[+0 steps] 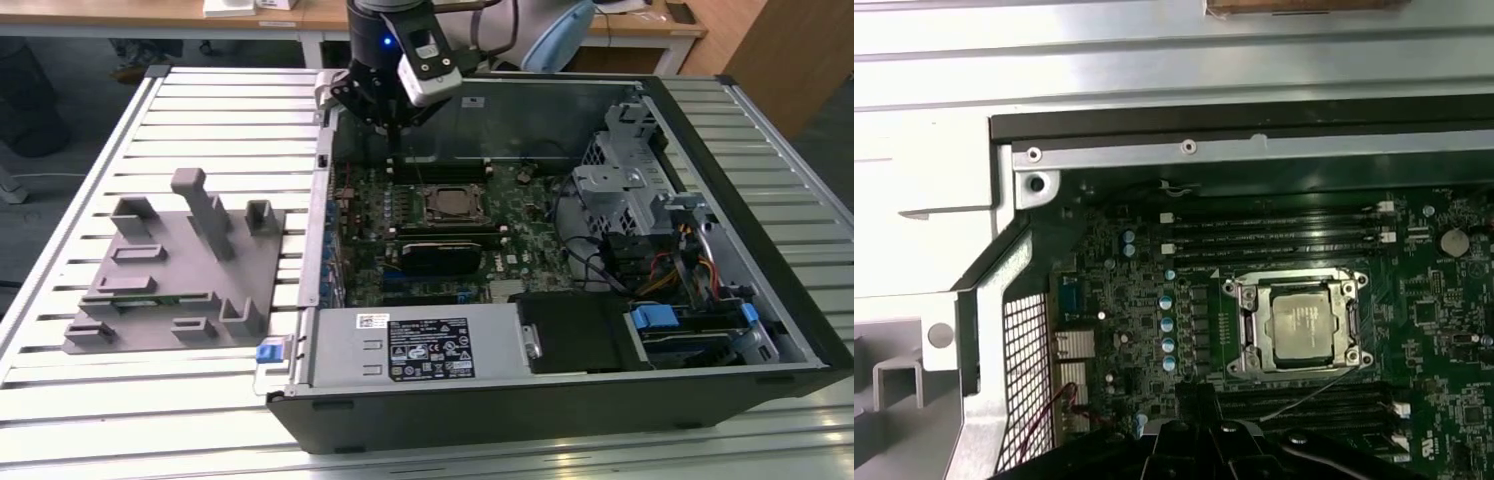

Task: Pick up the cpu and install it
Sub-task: 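Install the first cpu locking lever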

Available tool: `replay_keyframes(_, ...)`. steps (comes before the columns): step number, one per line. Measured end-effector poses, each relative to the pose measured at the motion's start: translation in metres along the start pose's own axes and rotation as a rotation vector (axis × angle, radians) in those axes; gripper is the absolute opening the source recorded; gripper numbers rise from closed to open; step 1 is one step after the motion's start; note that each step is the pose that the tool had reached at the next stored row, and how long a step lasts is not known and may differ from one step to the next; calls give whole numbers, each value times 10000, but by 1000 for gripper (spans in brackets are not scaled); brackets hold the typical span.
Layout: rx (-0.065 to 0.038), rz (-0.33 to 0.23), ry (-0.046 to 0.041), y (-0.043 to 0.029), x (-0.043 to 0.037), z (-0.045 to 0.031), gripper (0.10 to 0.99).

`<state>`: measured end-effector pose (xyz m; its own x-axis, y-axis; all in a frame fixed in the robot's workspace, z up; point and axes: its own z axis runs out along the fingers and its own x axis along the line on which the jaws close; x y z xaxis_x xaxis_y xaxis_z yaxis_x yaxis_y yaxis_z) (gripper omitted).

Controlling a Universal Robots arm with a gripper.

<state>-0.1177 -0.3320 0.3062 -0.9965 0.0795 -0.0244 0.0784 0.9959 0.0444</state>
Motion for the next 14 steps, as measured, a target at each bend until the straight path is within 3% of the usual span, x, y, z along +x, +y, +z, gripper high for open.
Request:
replay_keyframes(7,0,20,-1,7,3,68,106)
replay_keyframes(14,0,19,-1,35,5,83,106)
